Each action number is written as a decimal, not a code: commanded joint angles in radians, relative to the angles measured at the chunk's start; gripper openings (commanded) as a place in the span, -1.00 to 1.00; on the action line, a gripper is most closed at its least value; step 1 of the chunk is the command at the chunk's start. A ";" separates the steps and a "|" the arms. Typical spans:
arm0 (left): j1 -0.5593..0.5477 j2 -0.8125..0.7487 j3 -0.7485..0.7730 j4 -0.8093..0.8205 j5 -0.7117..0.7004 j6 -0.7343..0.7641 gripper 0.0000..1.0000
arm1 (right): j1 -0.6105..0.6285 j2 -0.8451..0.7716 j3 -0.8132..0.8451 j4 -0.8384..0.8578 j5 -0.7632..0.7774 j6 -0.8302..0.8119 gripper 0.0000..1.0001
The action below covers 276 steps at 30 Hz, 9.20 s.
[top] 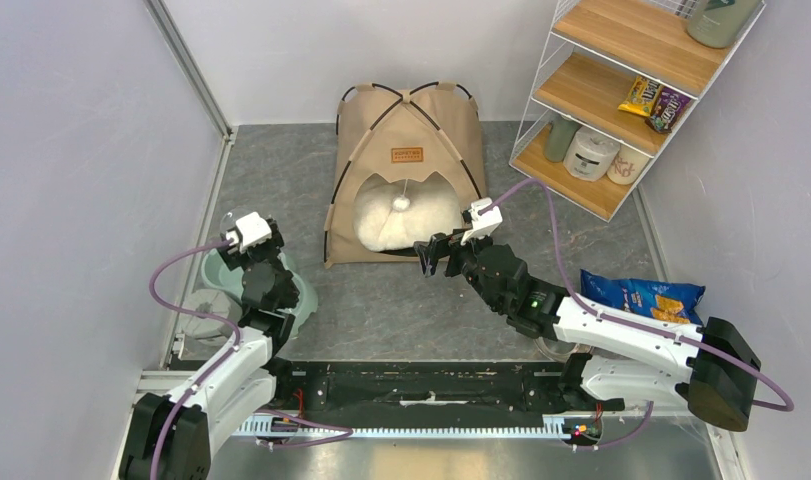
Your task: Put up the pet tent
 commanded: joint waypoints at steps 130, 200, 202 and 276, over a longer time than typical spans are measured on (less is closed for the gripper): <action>-0.089 -0.006 0.825 -1.235 0.708 -0.476 0.99 | -0.368 -0.045 0.077 -1.281 0.267 0.984 0.82; -0.943 0.853 0.787 -0.258 0.635 -0.367 0.68 | -0.483 -0.352 0.196 -1.034 -0.083 1.099 -1.00; -0.963 0.879 0.810 -0.263 0.573 -0.339 0.67 | -0.483 -0.354 0.196 -1.034 -0.094 1.110 -1.00; 0.581 0.428 0.759 -1.139 0.818 -0.972 -0.96 | -0.483 -0.523 0.297 -1.040 0.067 0.772 0.79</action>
